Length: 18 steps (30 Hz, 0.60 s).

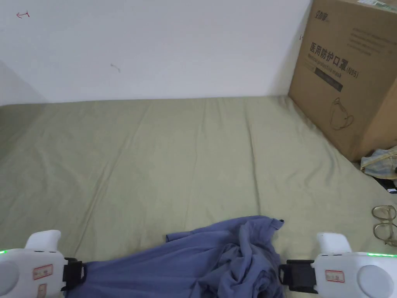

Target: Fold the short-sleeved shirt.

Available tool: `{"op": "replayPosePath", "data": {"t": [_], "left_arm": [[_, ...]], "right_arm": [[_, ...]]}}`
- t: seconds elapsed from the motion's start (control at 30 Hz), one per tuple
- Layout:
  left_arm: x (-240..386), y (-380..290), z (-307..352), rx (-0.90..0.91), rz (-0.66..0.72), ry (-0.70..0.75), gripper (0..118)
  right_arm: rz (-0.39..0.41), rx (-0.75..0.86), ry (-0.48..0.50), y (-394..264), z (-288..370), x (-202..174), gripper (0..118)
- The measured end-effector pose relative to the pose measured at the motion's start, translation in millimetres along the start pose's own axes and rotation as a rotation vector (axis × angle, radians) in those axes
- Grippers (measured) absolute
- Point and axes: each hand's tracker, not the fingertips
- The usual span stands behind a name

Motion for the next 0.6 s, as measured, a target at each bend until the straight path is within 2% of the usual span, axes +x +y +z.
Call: {"op": "replayPosePath", "data": {"t": [0.2, 0.37, 0.43, 0.47, 0.5, 0.53, 0.57, 0.6], "left_arm": [[4, -4, 13, 0.011, 0.018, -0.033, 3], [6, -2, 13, 0.017, 0.016, -0.033, 3], [2, 0, 10, 0.013, 0.024, -0.031, 3], [2, -1, 9, 0.009, 0.028, -0.031, 3], [1, -3, 8, 0.005, 0.033, -0.029, 3], [3, -4, 8, 0.004, 0.039, -0.027, 3], [2, -6, 9, 0.005, 0.047, -0.029, 3], [1, -7, 11, 0.009, 0.055, -0.032, 3]], "right_arm": [[0.001, -0.125, 0.020, -1, -39, -6, 78], [0.023, -0.137, 0.030, 5, -60, -15, 77], [0.038, -0.114, 0.010, 7, -61, -17, 64], [0.070, -0.105, -0.026, 7, -59, -19, 52], [0.103, -0.090, -0.045, 7, -55, -21, 28], [0.142, -0.078, -0.056, 6, -51, -21, 9], [0.165, -0.060, -0.068, 4, -46, -22, 7], [0.163, -0.060, -0.034, 3, -41, -19, 6]]}}
